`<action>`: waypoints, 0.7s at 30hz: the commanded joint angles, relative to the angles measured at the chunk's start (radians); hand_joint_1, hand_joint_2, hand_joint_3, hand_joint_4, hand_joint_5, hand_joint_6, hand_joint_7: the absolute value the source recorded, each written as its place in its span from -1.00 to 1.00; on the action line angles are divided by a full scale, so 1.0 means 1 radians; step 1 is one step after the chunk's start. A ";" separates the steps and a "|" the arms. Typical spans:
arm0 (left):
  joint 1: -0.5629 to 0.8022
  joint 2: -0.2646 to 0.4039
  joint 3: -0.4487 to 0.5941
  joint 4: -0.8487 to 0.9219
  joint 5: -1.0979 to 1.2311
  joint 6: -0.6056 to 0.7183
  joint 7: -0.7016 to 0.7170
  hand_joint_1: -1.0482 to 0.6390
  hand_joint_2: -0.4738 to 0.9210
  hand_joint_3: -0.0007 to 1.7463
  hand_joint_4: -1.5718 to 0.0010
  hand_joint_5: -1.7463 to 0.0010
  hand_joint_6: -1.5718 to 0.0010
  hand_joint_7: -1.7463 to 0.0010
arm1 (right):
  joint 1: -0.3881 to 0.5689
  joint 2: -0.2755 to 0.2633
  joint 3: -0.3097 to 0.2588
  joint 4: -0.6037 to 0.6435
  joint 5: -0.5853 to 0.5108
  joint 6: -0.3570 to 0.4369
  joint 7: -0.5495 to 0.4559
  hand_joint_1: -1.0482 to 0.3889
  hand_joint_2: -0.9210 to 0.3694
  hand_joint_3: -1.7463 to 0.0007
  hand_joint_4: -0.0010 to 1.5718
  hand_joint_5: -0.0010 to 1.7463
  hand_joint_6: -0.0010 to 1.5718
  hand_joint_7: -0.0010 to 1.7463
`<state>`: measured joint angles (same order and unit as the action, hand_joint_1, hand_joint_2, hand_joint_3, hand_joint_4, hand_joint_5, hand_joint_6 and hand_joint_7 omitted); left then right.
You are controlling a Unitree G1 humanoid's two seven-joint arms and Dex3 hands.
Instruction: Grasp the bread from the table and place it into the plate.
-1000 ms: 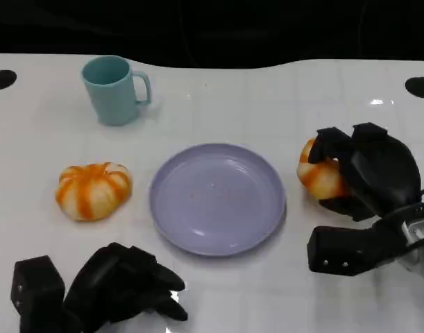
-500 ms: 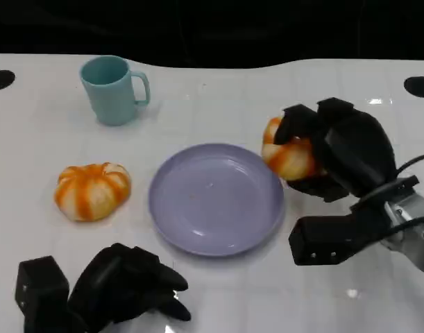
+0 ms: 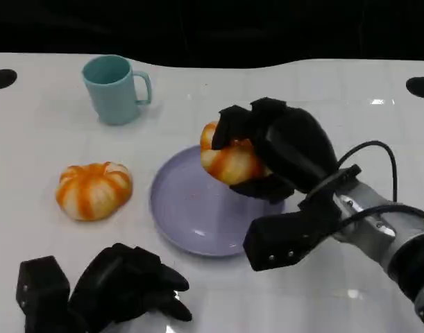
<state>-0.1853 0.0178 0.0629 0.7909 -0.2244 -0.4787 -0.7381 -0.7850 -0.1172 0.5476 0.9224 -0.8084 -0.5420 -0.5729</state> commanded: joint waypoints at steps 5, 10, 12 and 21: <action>0.006 0.013 0.002 -0.008 -0.004 -0.008 -0.004 -1.00 0.79 -1.00 -0.99 0.78 -0.98 1.00 | -0.022 0.024 0.002 0.078 0.032 -0.022 0.066 0.22 -0.12 -0.53 0.20 1.00 -0.08 0.99; 0.006 0.014 0.001 -0.008 -0.001 -0.007 -0.001 -1.00 0.80 -1.00 -1.00 0.78 -0.98 1.00 | -0.023 0.029 -0.010 0.117 0.076 -0.036 0.154 0.19 -0.20 -0.43 0.05 0.91 0.02 0.43; 0.006 0.014 0.000 -0.009 0.000 -0.005 0.002 -1.00 0.80 -1.00 -1.00 0.77 -0.99 0.99 | -0.024 0.027 -0.011 0.122 0.085 -0.041 0.179 0.10 -0.37 -0.13 -0.02 0.74 0.00 0.14; 0.007 0.013 0.000 -0.011 -0.004 -0.007 -0.007 -1.00 0.80 -1.00 -1.00 0.77 -0.98 1.00 | -0.005 -0.002 -0.016 0.035 0.120 0.049 0.445 -0.49 -1.00 0.66 -0.58 -0.50 -0.48 -0.93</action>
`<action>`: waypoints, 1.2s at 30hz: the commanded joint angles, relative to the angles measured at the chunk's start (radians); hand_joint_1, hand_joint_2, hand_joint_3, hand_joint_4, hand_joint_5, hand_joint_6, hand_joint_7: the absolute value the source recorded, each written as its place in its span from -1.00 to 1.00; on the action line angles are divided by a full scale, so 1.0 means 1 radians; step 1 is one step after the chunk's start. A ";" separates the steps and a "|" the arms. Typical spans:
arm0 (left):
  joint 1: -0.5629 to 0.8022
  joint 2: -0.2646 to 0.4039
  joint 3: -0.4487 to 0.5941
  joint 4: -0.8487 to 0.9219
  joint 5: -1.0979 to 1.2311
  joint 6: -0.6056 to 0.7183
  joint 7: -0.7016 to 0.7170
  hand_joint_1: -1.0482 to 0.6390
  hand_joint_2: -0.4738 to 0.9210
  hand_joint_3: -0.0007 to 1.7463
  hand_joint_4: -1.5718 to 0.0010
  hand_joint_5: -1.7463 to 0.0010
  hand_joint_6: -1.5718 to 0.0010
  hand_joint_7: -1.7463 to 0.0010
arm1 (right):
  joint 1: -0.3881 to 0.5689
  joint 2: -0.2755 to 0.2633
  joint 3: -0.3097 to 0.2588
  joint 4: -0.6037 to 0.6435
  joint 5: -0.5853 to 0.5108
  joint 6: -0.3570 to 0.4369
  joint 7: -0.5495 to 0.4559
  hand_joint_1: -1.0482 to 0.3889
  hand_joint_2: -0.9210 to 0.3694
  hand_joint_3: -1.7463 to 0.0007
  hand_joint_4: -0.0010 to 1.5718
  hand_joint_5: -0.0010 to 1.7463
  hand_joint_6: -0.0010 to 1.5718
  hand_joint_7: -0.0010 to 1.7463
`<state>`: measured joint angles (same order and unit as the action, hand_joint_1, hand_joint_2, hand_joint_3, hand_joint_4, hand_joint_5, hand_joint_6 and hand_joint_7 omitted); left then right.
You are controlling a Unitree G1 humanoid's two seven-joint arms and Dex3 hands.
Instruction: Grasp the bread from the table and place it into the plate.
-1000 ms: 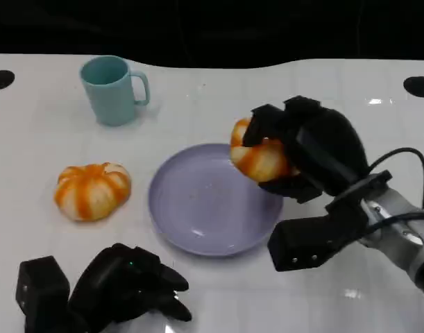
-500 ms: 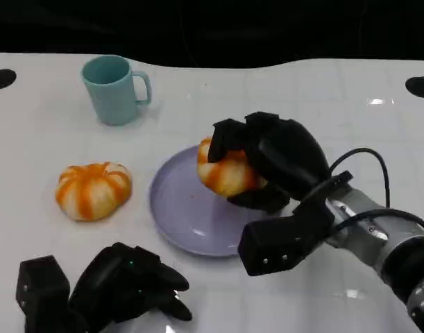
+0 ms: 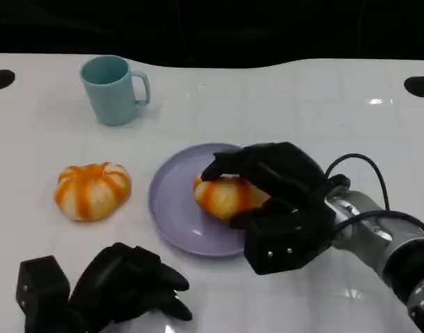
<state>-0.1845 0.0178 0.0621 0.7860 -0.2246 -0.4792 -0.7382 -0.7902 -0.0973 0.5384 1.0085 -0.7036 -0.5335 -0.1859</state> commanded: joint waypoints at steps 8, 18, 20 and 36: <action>0.007 0.013 0.000 -0.008 -0.001 -0.008 -0.001 -1.00 0.80 -1.00 -1.00 0.78 -0.98 1.00 | 0.029 -0.037 -0.003 -0.129 0.013 0.110 0.134 -0.80 -1.00 0.56 -0.83 -0.63 -0.77 -1.00; 0.006 0.015 0.001 0.000 -0.001 -0.013 -0.006 -1.00 0.81 -1.00 -1.00 0.78 -0.97 1.00 | 0.093 -0.073 -0.029 -0.235 0.059 0.114 0.200 -0.90 -1.00 0.51 -0.90 -0.65 -0.85 -1.00; 0.007 0.014 0.001 0.000 -0.004 -0.010 -0.009 -1.00 0.81 -1.00 -1.00 0.79 -0.97 1.00 | 0.111 -0.084 -0.037 -0.262 0.074 0.108 0.209 -0.88 -1.00 0.50 -0.89 -0.64 -0.84 -0.99; -0.016 0.011 0.009 0.026 -0.010 -0.005 -0.003 -1.00 0.78 -1.00 -1.00 0.79 -0.98 0.99 | 0.346 -0.134 -0.192 -0.502 0.232 -0.016 0.164 -0.47 -1.00 0.60 -0.45 0.17 -0.25 -0.68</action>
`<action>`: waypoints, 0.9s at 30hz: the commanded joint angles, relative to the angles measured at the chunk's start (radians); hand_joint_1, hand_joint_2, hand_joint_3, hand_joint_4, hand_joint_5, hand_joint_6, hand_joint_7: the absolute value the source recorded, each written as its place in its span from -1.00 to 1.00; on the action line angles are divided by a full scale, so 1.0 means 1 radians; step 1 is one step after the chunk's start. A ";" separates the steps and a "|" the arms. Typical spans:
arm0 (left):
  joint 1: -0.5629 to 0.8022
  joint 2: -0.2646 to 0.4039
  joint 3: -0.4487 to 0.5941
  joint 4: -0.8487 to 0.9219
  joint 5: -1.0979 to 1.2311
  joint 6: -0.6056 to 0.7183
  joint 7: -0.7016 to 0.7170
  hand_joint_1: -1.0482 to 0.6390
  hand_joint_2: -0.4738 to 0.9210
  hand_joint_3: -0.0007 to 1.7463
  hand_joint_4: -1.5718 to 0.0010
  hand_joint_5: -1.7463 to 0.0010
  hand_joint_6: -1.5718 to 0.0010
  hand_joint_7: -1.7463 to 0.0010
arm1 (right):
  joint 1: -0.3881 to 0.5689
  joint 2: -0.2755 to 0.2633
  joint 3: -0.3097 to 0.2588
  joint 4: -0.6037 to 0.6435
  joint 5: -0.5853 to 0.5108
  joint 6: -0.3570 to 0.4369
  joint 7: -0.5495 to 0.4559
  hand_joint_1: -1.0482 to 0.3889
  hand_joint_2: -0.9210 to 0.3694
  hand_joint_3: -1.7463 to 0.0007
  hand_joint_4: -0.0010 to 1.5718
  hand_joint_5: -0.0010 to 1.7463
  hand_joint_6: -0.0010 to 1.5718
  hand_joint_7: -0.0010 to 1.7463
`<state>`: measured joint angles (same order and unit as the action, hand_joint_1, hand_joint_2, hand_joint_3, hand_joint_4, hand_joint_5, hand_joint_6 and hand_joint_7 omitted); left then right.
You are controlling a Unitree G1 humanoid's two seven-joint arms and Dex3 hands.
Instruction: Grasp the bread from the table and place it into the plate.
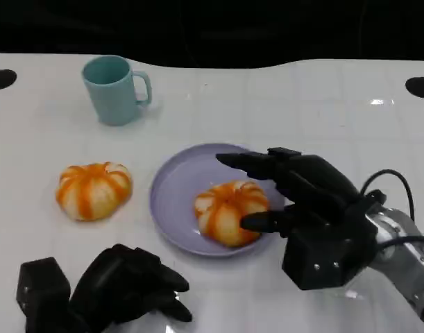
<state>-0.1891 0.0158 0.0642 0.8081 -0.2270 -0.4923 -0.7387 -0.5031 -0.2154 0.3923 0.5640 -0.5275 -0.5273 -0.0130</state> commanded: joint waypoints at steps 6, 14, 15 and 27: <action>-0.011 0.015 0.004 0.008 0.003 -0.004 0.005 -1.00 0.79 -0.99 -1.00 0.79 -0.98 1.00 | 0.164 -0.021 -0.105 -0.142 0.165 -0.060 0.023 -0.34 -1.00 0.65 -0.28 0.78 -0.33 0.08; -0.026 0.009 0.004 0.040 0.003 -0.030 -0.004 -1.00 0.80 -0.99 -0.99 0.79 -0.96 1.00 | 0.309 -0.051 -0.166 -0.253 0.303 -0.053 0.133 -0.28 -1.00 0.68 -0.17 0.99 -0.27 0.68; -0.027 0.009 0.003 0.042 0.005 -0.035 -0.002 -1.00 0.81 -0.99 -1.00 0.79 -0.96 1.00 | 0.332 -0.055 -0.174 -0.276 0.317 -0.040 0.145 -0.27 -1.00 0.68 -0.17 1.00 -0.26 0.71; -0.020 0.002 0.001 0.026 0.000 -0.028 0.002 -1.00 0.81 -1.00 -1.00 0.79 -0.97 0.99 | 0.563 -0.079 -0.249 -0.528 0.497 0.122 0.297 -0.09 -1.00 0.86 -0.06 1.00 -0.27 1.00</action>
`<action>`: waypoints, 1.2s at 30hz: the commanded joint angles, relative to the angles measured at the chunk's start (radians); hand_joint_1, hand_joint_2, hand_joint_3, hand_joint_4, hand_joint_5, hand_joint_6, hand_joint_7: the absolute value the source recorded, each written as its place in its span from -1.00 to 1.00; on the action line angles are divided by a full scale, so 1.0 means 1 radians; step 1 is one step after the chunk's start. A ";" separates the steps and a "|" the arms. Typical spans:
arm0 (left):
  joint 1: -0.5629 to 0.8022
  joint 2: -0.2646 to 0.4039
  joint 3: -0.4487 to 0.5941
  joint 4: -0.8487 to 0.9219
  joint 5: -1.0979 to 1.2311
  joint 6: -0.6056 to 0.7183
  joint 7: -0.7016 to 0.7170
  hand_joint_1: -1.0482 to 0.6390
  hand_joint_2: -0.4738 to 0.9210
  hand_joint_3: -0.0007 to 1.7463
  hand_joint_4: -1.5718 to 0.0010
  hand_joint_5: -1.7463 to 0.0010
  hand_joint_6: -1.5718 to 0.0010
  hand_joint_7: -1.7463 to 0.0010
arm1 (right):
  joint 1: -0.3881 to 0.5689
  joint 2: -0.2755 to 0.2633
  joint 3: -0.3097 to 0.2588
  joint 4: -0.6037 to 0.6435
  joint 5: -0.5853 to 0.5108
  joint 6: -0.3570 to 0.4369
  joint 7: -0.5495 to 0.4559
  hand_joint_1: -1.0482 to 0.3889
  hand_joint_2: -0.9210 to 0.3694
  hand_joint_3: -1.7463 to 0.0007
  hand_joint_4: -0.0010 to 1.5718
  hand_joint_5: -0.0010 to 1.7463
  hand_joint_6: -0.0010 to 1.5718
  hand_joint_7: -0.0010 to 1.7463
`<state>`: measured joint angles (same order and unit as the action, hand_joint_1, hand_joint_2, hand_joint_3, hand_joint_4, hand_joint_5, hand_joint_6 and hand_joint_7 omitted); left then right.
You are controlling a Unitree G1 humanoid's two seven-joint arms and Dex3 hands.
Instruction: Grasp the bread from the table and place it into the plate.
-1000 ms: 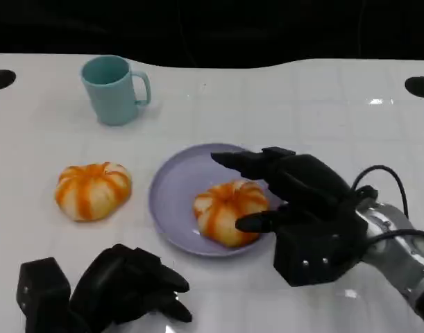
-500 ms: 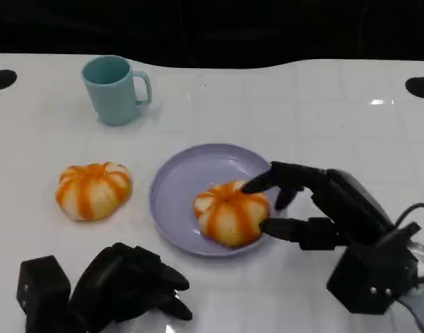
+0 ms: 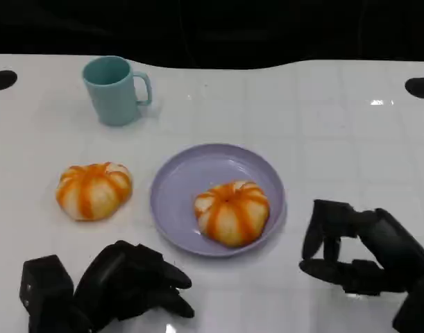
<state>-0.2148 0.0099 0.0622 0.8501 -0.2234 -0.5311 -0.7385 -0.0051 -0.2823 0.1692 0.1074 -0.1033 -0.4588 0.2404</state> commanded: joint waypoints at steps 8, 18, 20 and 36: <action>0.028 0.010 0.001 -0.053 -0.004 0.027 0.007 -1.00 0.80 -1.00 -1.00 0.79 -0.98 0.99 | 0.120 0.009 -0.042 -0.087 0.112 0.062 0.070 -0.04 -1.00 0.89 -0.02 1.00 -0.29 1.00; 0.028 0.015 0.002 -0.059 -0.002 0.032 0.009 -1.00 0.80 -1.00 -1.00 0.77 -0.98 0.99 | 0.096 0.041 -0.049 0.009 0.119 -0.046 0.075 -0.04 -1.00 0.87 0.00 1.00 -0.25 1.00; 0.024 0.018 0.005 -0.054 -0.004 0.033 0.009 -1.00 0.80 -1.00 -1.00 0.77 -0.98 0.99 | 0.085 0.052 -0.048 0.039 0.103 -0.070 0.062 -0.04 -1.00 0.88 0.02 1.00 -0.22 1.00; 0.004 0.034 0.014 -0.010 -0.006 0.011 -0.008 -1.00 0.82 -0.99 -1.00 0.76 -0.98 0.99 | 0.056 0.097 -0.046 0.133 0.080 -0.139 0.029 -0.05 -0.99 0.88 0.08 1.00 -0.17 1.00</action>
<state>-0.2001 0.0250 0.0673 0.8258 -0.2267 -0.5041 -0.7391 0.0558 -0.1862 0.1365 0.2245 -0.0219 -0.5798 0.2786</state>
